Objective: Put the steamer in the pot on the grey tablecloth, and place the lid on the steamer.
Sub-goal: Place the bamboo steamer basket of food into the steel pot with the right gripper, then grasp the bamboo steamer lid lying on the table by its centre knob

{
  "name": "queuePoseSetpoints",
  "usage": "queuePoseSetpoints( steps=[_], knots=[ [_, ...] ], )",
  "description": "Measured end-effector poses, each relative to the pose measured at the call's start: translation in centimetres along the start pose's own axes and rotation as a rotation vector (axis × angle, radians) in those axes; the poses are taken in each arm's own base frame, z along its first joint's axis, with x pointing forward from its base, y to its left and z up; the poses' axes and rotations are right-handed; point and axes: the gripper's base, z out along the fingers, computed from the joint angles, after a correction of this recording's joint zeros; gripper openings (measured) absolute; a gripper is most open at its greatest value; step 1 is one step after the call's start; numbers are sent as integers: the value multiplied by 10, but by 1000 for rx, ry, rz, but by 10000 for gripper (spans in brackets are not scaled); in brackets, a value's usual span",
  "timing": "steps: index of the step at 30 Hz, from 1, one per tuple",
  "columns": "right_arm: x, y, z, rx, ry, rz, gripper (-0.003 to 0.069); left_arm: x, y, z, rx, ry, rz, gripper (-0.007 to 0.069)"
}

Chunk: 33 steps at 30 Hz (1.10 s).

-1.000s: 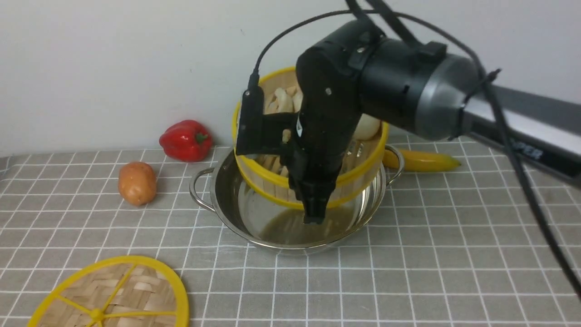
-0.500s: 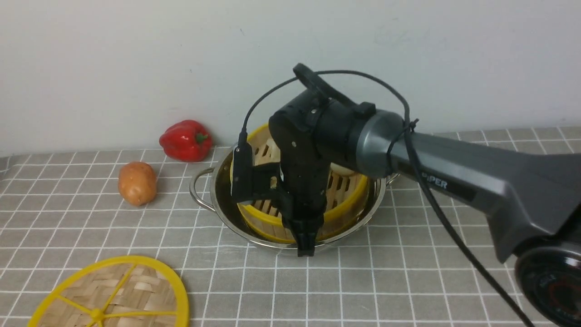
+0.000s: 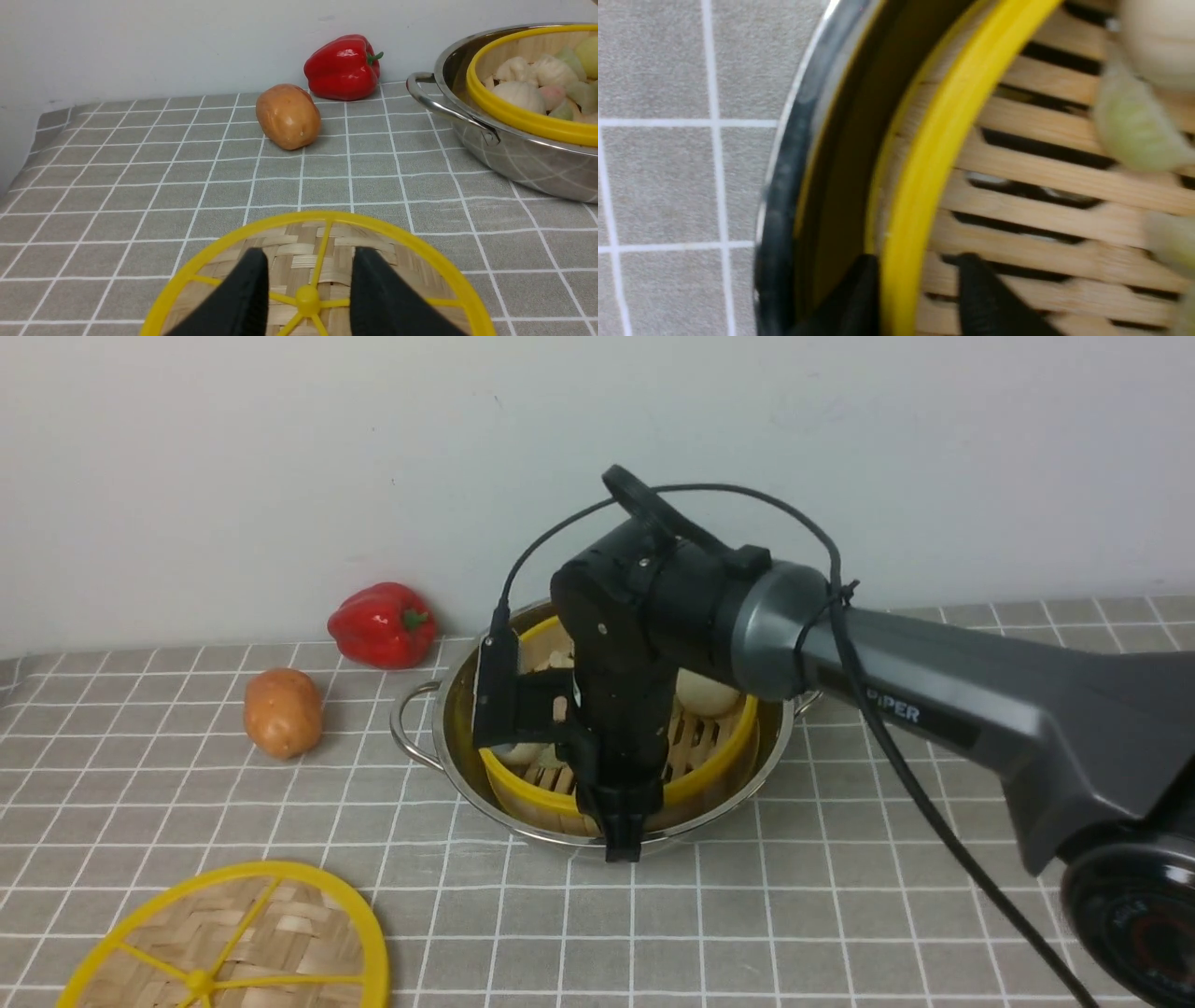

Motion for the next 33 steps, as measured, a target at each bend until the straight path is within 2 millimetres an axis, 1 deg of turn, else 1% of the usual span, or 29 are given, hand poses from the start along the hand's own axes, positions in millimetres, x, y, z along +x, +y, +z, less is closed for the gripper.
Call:
queuePoseSetpoints(
  steps=[3,5,7,8,9,10,12,13,14,15,16,18,19,20,21,23,24,25,27,29,32,33],
  knots=[
    [0,-3,-9,29,-13,5,456,0,0,0,0,0,0,242],
    [1,-5,-17,55,-13,12,523,0,0,0,0,0,0,242],
    [3,-8,-35,105,-20,26,554,0,0,0,0,0,0,242],
    [4,-9,-37,111,-21,27,555,0,0,0,0,0,0,242],
    [6,-11,-50,151,-24,35,557,0,0,0,0,0,0,242],
    [9,-14,-68,201,-33,50,549,0,0,0,0,0,0,242],
    [15,-19,-95,286,-46,102,514,0,0,0,0,0,0,242],
    [18,-20,-110,326,-58,142,482,0,0,0,0,0,0,242],
    [19,-21,-113,338,-59,157,473,0,0,0,0,0,0,242],
    [24,-21,-133,382,-86,214,400,0,0,0,0,0,0,242],
    [27,-22,-141,403,-100,250,360,0,0,0,0,0,0,242],
    [36,-20,-175,461,-161,347,170,0,0,0,0,0,0,242],
    [39,-19,-186,482,-181,380,119,0,0,0,0,0,0,242],
    [44,-17,-202,502,-219,435,38,0,0,0,0,0,0,242],
    [49,-16,-214,517,-253,490,4,0,0,0,0,0,0,242],
    [56,-12,-235,529,-315,581,-12,0,0,0,0,0,0,242],
    [57,-11,-237,529,-322,591,-13,0,0,0,0,0,0,242],
    [63,-8,-252,532,-374,673,-13,0,0,0,0,0,0,242],
    [70,-3,-267,530,-430,762,-13,0,0,0,0,0,0,242],
    [74,0,-277,525,-470,822,-13,0,0,0,0,0,0,242],
    [80,3,-288,534,-502,852,-10,0,0,0,0,0,0,242],
    [80,3,-288,535,-501,851,-10,0,0,0,0,0,0,242]
  ],
)
